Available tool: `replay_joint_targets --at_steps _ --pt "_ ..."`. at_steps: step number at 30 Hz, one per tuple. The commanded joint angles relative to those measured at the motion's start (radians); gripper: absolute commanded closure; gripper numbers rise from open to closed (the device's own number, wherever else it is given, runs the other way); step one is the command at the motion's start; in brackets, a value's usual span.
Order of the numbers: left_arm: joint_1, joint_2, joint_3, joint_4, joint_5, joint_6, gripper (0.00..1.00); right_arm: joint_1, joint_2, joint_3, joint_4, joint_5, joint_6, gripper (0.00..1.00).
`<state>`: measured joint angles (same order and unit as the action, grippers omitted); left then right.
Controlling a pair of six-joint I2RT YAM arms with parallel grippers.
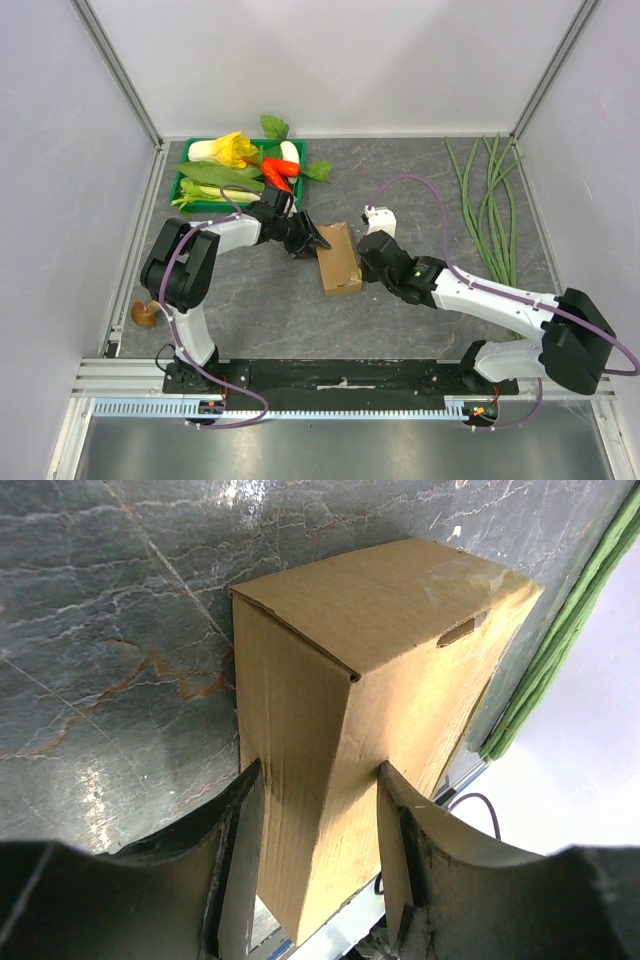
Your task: Unpack the express box
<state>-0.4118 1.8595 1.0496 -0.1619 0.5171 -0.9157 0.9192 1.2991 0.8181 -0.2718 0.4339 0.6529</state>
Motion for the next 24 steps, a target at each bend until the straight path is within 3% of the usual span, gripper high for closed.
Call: replay_joint_targets --at_steps 1,16,24 --pt "0.022 0.009 -0.025 -0.033 -0.170 -0.026 0.61 0.014 -0.053 0.006 -0.151 -0.081 0.056 1.00" --pt "0.024 0.009 -0.034 -0.031 -0.177 -0.028 0.61 0.015 -0.070 -0.022 -0.172 -0.150 0.042 1.00" --pt "0.022 0.018 -0.011 -0.027 -0.114 0.057 0.57 0.013 -0.055 0.125 -0.164 0.005 0.004 1.00"
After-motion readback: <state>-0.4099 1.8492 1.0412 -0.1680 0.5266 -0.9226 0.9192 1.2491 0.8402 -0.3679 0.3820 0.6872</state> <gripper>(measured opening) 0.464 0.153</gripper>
